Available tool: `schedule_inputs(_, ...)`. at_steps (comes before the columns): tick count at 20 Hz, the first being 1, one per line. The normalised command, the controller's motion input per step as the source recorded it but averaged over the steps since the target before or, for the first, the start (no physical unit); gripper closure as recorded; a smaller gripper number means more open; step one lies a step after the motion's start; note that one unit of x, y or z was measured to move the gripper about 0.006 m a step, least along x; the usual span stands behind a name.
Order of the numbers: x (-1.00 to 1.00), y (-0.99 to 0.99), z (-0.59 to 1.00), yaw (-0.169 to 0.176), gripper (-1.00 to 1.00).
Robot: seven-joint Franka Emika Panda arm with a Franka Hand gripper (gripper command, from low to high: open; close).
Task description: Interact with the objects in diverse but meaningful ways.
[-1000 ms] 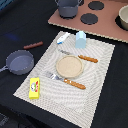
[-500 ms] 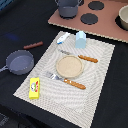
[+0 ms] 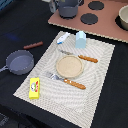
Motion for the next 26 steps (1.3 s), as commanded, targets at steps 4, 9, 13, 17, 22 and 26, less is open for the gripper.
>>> schedule_inputs(4, 0.93, -0.29, 0.00, 0.002, -1.00)
schedule_inputs(9, 0.79, -0.15, 0.00, 0.037, -1.00)
schedule_inputs(13, 0.54, 0.01, 0.00, 0.123, -1.00)
schedule_inputs(17, 0.38, 0.12, 0.00, 0.159, -1.00)
schedule_inputs(22, 0.43, 0.04, -0.02, 0.130, -1.00)
schedule_inputs(26, 0.70, 0.00, -0.04, 0.019, -1.00)
